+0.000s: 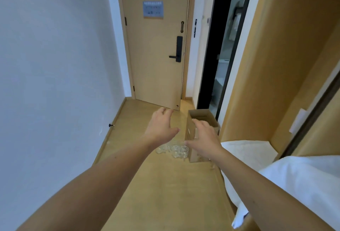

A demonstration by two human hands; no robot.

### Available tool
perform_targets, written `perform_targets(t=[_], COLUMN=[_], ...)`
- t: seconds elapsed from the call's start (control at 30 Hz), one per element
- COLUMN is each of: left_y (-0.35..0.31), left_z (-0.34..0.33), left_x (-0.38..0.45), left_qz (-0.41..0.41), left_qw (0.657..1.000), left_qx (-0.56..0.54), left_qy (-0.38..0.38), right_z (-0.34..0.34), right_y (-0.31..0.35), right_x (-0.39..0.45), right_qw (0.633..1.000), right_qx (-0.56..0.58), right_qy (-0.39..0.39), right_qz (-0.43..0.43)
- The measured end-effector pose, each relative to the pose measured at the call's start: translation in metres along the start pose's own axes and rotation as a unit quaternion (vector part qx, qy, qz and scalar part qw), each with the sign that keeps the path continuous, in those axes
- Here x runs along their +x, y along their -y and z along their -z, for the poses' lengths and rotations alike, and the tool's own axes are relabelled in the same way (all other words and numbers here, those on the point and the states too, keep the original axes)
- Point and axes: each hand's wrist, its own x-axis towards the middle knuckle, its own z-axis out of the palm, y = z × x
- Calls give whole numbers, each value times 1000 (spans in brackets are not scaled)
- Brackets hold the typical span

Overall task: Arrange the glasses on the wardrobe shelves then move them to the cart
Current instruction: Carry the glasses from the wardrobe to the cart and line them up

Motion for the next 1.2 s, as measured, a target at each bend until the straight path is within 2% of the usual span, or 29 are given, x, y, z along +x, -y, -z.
perform_targets(t=[0.23,0.53,0.87,1.03,1.2], left_y=[42,51,56,79,116], left_z=[-8,-64,-120,-140,-168], left_x=[87,202,333,379,408], left_qz=[15,18,76,108,140], left_qw=[1000,999,995,992,985], left_qx=[-9,5,13,8,-3], left_qy=[11,39,66,67,100], right_z=[-25,-38,-56,-82,-113], right_y=[5,-48,-107,-124,-131], right_x=[85,210,363,417,454], right_qw=[1000,999,996,993,989], right_qx=[-9,-2,-8,-8,-17], right_qy=[13,26,84,110,142], right_qz=[-15,-27,-34,-36,-48])
